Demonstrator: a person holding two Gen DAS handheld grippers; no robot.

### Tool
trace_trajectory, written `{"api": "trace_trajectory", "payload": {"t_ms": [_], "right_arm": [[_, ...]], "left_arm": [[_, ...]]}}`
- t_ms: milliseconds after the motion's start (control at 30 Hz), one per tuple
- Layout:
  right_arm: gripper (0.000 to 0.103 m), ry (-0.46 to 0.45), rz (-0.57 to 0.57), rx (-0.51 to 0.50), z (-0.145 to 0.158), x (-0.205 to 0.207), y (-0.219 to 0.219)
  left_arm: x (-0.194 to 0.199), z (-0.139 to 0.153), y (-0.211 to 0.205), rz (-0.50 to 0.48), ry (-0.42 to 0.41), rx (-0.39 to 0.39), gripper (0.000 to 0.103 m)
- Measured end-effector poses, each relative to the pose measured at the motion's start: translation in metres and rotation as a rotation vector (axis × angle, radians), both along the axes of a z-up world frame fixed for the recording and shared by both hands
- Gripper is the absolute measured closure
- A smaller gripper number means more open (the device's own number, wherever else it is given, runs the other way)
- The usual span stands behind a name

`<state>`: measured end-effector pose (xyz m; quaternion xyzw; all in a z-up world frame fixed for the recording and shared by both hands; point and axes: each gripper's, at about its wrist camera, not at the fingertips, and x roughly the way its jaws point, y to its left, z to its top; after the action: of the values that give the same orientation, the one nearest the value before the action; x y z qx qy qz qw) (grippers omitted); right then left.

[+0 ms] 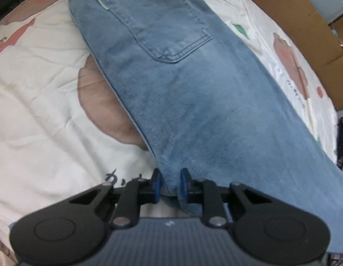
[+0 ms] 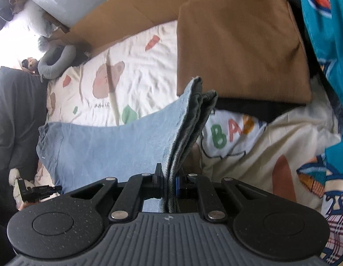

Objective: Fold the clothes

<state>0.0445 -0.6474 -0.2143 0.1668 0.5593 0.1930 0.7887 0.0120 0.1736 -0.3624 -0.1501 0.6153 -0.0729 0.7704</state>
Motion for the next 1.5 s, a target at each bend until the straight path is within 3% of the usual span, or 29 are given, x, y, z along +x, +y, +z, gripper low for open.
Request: {"api": "trace_trajectory", "payload": {"t_ms": [233, 367, 667, 900, 1167, 1500], "right_arm": [[0.095, -0.069, 0.023, -0.012, 0.048, 0.018, 0.006], [0.095, -0.107, 0.024, -0.037, 0.078, 0.033, 0.002], [0.095, -0.178, 0.047, -0.149, 0.139, 0.074, -0.008], [0.095, -0.153, 0.019, -0.191, 0.134, 0.092, -0.015], [0.095, -0.140, 0.000, -0.199, 0.120, 0.093, -0.003], [0.095, -0.139, 0.021, -0.219, 0.130, 0.097, 0.004]], "left_arm": [[-0.005, 0.020, -0.016, -0.014, 0.001, -0.035, 0.085], [-0.008, 0.027, -0.037, -0.005, -0.006, -0.103, 0.085], [-0.022, 0.011, -0.093, -0.061, 0.027, -0.221, 0.085], [-0.024, 0.023, -0.118, -0.196, 0.126, -0.161, 0.078], [-0.006, 0.069, -0.114, -0.317, 0.069, -0.214, 0.077], [0.005, 0.024, -0.179, -0.458, 0.108, -0.230, 0.075]]}}
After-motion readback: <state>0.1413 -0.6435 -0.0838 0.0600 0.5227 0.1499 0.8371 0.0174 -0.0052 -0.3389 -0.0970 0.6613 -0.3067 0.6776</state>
